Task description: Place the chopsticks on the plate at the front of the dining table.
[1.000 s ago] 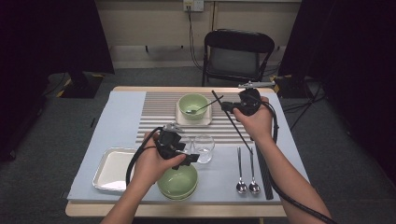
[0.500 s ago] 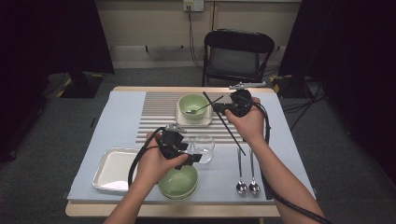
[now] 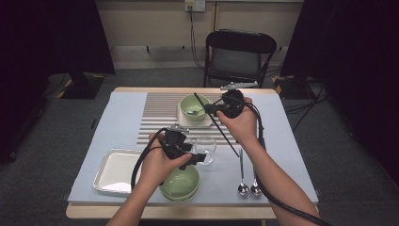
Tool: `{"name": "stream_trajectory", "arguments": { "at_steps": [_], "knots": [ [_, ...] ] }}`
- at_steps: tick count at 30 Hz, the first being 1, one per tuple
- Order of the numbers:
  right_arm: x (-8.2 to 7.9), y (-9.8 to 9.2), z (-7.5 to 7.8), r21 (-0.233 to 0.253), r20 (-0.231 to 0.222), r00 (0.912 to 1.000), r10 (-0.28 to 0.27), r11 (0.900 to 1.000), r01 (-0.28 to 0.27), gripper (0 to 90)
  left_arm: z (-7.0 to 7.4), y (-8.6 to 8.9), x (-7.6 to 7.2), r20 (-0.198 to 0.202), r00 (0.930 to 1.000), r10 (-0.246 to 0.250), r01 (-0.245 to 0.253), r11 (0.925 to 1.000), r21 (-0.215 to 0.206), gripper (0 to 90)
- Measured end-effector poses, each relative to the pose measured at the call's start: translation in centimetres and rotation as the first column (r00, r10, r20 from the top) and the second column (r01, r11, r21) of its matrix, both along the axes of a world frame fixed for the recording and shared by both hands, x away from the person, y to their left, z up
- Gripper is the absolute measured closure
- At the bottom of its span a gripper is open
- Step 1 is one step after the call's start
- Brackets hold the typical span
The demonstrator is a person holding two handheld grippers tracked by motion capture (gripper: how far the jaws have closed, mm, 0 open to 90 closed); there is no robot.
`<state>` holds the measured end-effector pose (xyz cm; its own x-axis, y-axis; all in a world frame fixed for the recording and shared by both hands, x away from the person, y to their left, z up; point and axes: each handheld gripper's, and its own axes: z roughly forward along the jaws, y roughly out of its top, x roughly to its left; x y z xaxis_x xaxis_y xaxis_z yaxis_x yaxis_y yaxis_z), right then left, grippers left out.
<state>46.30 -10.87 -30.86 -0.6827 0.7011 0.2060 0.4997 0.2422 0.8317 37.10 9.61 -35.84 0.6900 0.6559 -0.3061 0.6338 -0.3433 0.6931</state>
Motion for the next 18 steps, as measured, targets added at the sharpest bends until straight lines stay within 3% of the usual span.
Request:
{"name": "stream_trajectory", "arguments": {
  "at_steps": [18],
  "knots": [
    [0.0,1.6,-0.1,0.024,-0.019,0.9997,0.017,1.0,-0.017,86.6,-0.3,-1.0,0.4,-0.033,0.9994,-0.014,0.013,0.9994,-0.033,35.0]
  ]
}}
